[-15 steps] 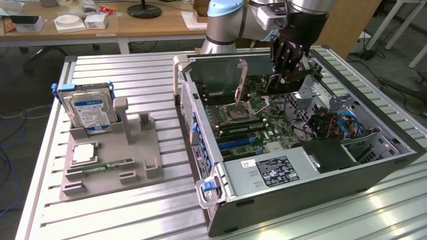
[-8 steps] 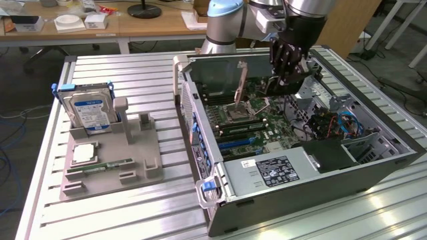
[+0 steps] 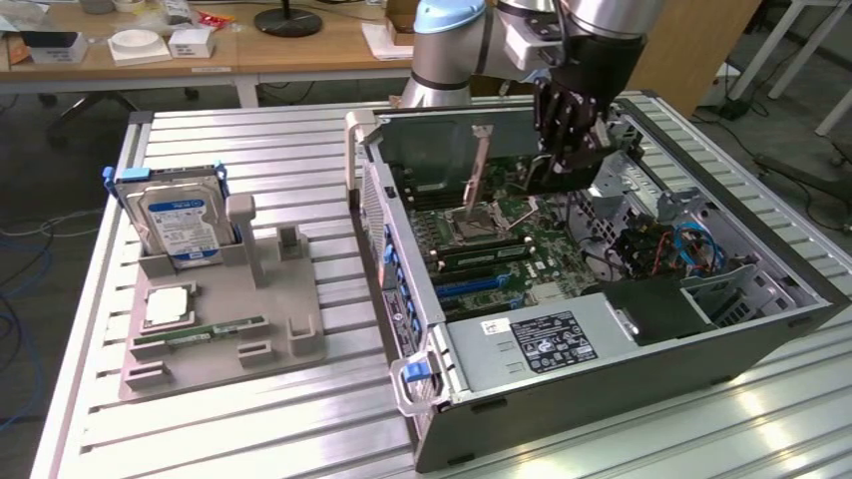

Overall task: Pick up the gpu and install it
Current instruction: 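Insert the gpu into the slot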

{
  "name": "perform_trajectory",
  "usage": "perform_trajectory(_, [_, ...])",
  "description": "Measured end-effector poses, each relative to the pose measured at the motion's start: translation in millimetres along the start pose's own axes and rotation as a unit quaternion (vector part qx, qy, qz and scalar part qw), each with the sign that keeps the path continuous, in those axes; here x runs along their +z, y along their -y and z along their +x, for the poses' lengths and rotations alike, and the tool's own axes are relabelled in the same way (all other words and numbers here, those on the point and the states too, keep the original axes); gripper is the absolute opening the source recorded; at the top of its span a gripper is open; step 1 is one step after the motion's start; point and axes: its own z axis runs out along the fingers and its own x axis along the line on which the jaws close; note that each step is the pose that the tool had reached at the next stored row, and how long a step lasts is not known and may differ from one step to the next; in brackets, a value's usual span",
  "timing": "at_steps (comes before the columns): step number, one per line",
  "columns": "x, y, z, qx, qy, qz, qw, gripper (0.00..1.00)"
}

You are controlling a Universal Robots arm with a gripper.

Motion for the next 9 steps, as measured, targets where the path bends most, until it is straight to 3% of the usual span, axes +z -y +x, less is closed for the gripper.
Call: perform_trajectory(9, [5.7,-0.8,1.1,0.0,-0.0002,-0.0001,1.0,0.27])
